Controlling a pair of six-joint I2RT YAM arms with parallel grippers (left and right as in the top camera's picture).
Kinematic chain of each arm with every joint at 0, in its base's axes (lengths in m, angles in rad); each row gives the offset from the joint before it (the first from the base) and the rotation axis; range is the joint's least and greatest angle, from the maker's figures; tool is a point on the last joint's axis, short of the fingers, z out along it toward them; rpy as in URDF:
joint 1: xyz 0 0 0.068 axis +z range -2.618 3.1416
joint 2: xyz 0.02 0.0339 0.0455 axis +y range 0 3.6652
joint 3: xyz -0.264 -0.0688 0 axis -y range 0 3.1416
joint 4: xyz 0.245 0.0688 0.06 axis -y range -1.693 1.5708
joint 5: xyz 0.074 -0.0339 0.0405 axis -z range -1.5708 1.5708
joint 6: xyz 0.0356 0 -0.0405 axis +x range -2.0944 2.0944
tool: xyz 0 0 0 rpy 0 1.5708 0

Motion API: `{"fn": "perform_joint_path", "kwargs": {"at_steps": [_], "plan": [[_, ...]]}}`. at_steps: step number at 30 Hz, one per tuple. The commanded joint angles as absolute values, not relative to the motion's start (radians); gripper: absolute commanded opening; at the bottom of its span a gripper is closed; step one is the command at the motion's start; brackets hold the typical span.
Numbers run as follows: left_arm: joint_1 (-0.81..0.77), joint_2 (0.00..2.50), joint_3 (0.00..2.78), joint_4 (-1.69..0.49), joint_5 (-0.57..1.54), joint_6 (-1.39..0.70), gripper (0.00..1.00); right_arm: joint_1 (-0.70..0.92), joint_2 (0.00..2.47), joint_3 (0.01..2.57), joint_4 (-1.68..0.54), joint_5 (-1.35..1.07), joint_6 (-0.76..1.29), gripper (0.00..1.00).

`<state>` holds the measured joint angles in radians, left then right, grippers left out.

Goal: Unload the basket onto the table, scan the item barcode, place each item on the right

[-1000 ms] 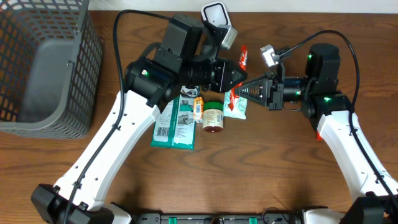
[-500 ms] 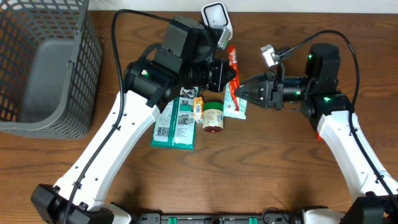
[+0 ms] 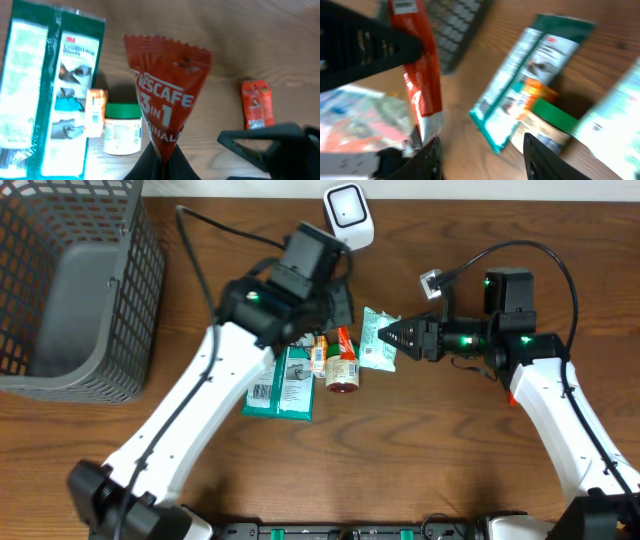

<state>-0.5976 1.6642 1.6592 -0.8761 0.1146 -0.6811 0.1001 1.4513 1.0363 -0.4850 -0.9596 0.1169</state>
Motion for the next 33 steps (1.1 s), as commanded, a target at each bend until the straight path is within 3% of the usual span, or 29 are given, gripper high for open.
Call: {"fn": "perform_joint_path", "kwargs": {"at_steps": [1, 7, 12, 17, 27, 28, 31, 33], "plan": [[-0.637, 1.729, 1.654, -0.878, 0.054, -0.865, 0.07, 0.116, 1.389, 1.035, -0.532, -0.754, 0.088, 0.45], [-0.652, 1.798, 1.654, -0.875, 0.084, -1.034, 0.07, 0.205, 1.294, 1.035, -0.625, -0.513, 0.019, 0.5], [-0.652, 1.801, 1.654, -0.876, 0.168, -1.049, 0.07, 0.309, 1.299, 1.034, -0.653, -0.407, -0.01, 0.53], [-0.652, 1.801, 1.654, -0.905, 0.199, -1.05, 0.07, 0.386, 1.347, 1.034, -0.631, -0.393, -0.041, 0.47], [-0.652, 1.801, 1.654, -0.926, 0.254, -1.049, 0.07, 0.394, 1.403, 1.034, -0.616, -0.372, -0.042, 0.41], [-0.652, 1.801, 1.654, -0.927, 0.253, -1.049, 0.08, 0.394, 1.409, 1.034, -0.616, -0.371, -0.043, 0.38], [-0.652, 1.801, 1.654, -0.927, 0.25, -1.049, 0.07, 0.393, 1.413, 1.034, -0.613, -0.371, -0.043, 0.04], [-0.652, 1.801, 1.654, -0.927, 0.25, -1.049, 0.07, 0.393, 1.413, 1.034, -0.612, -0.372, -0.042, 0.01]]}}
